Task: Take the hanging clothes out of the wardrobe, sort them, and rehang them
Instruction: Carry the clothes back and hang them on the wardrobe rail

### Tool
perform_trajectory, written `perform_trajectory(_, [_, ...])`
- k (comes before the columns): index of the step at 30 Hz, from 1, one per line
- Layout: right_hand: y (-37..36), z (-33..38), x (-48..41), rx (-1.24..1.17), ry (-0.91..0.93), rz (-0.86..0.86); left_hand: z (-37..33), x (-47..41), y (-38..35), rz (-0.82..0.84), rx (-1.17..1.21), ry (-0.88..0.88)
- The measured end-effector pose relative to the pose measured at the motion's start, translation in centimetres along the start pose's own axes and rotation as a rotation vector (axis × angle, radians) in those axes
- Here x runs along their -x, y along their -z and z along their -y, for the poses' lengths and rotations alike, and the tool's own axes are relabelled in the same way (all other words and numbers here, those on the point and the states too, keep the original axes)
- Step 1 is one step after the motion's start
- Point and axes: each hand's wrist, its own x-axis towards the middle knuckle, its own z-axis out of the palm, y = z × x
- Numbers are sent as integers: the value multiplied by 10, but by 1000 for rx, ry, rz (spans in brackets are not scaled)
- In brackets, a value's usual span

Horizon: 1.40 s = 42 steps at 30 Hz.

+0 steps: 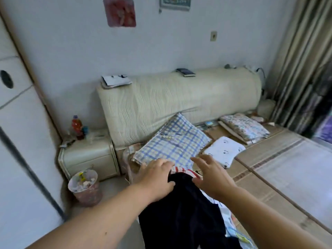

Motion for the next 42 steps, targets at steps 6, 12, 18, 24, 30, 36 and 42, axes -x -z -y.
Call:
perform_trajectory(6, [-34,-89,23,-31,-297,52,-43,-56,-68,187,66,-101])
perform_trajectory(12, [-90,-144,15,-90,-519,117,-42,-124,-143,354,80,-186])
perform_trajectory(18, [-183,-205,-36,-203,-756,173,-21,-218,-248,495,56,-227])
perform_trajectory(24, [-294,-273,-88,-253,-903,234,-5,-303,-366,562,9,-245])
perform_trajectory(30, [-397,-339,-151,-245,-949,251,11,-348,-477,659,-65,-263])
perform_trajectory(36, [-443,-373,-188,-207,-1129,302,21,-346,-522,622,-68,-274])
perform_trajectory(42, [-430,-395,-203,-267,-1094,393,22,-348,-518,633,20,-270])
